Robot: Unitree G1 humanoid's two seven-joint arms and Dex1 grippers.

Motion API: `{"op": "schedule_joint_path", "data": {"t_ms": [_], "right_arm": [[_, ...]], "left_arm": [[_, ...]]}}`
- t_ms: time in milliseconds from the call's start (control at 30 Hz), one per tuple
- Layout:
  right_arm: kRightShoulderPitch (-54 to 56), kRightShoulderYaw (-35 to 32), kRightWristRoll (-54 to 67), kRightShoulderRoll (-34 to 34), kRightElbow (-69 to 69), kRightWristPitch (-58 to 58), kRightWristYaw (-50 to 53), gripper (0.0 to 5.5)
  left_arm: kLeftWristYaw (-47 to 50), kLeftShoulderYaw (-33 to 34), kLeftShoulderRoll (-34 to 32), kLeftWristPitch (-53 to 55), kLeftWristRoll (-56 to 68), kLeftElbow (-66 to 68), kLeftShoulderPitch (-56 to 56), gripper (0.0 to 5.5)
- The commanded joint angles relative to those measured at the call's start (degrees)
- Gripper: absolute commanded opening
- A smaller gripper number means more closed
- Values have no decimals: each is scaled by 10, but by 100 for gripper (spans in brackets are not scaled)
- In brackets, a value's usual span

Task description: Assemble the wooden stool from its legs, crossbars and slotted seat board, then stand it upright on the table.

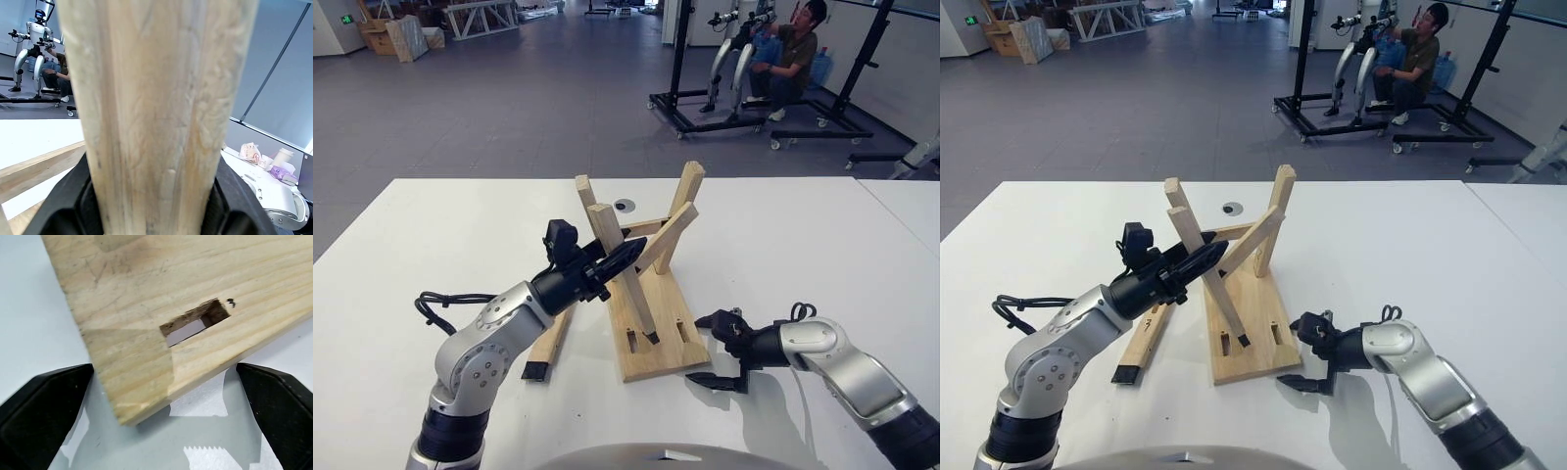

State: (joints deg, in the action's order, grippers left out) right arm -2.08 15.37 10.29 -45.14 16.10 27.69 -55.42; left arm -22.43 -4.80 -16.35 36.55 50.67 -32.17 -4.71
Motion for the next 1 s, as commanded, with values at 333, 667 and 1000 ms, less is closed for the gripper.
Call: {"op": "schedule_joint_path", "data": {"t_ms": [333,667,1000], "right_arm": [[-35,-82,117,-79,34,98,-99,540],[1,-94,132,-67,-12,108,-94,540],[18,-83,127,-65,-26,100,-96,540]], "left_arm": [[-81,59,-98,37,32,27,-110,204],[-113,1,-62,5,-23,32,-58,204],[-164,-40,-59,-38,-83,63,-23,204]]}}
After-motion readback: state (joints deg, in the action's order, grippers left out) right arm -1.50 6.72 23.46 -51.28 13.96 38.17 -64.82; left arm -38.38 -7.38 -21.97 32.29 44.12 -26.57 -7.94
